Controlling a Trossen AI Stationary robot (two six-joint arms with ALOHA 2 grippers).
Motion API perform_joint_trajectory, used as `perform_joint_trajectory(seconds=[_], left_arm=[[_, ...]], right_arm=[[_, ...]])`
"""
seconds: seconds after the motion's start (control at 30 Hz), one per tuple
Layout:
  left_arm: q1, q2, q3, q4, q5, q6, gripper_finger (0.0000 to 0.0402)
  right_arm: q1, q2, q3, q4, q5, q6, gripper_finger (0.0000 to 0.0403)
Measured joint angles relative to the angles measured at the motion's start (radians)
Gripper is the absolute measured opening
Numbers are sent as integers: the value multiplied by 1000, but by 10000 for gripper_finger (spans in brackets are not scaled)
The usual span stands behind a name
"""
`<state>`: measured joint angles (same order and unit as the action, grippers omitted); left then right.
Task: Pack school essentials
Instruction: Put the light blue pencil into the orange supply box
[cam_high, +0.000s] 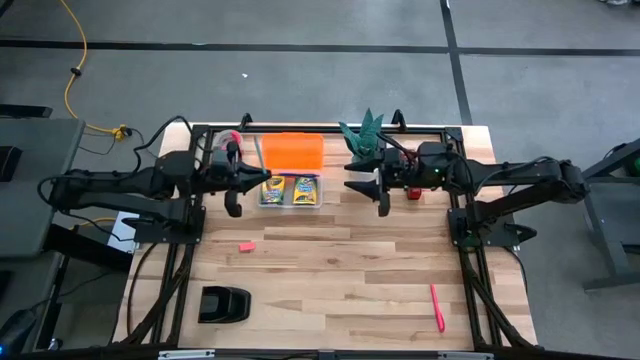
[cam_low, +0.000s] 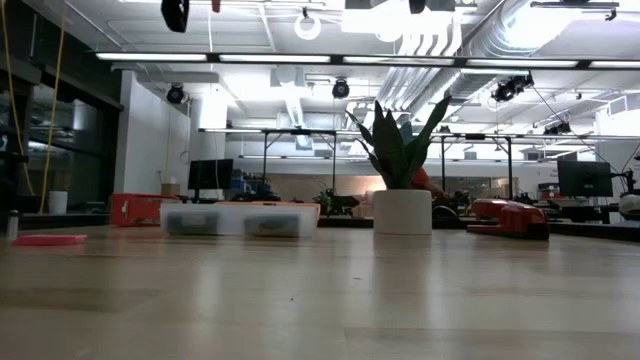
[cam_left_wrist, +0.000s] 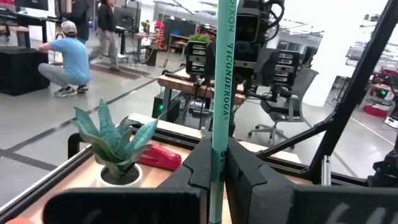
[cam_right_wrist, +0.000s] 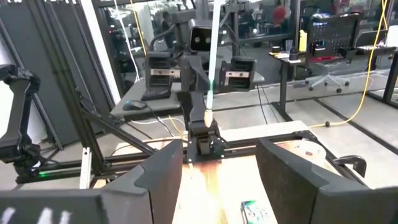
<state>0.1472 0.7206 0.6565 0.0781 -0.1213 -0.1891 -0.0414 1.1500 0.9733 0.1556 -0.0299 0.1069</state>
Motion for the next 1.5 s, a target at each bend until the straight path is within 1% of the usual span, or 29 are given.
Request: perform_joint_trajectory(seconds=[0.37,0.43,0.5,0.57,0.67,0.8,0.87,0.97,1.07,1.23,1.4,1.5], left_arm=[[-13,-17,-7,1,-16,17,7],[-14,-8,-4,-4,-41,8,7],[-8,15,23,-54,-81,-2,7],[14,52,71,-145,-103,22,7],[72,134,163,-329,-104,65,7],[175,282,277,-584,-42,164,7],[219,369,319,-684,-11,228,7],[270,503,358,-796,-1,339,7],[302,627,372,-843,-16,439,7],[319,795,372,-842,-35,589,7],[319,900,372,-822,-116,654,7],[319,929,372,-801,-122,653,7]], right_arm=[[0,2,0,6,0,-1,197],[0,3,0,6,0,0,197],[0,3,0,5,0,1,197],[0,3,0,6,0,1,197],[0,3,0,5,0,1,197],[0,3,0,-10,0,21,197],[0,3,0,-26,0,25,197],[0,3,0,-46,0,30,197],[0,3,0,-57,0,50,197],[0,3,0,-63,0,50,197],[0,3,0,-63,0,51,197],[0,3,0,-63,0,71,197]])
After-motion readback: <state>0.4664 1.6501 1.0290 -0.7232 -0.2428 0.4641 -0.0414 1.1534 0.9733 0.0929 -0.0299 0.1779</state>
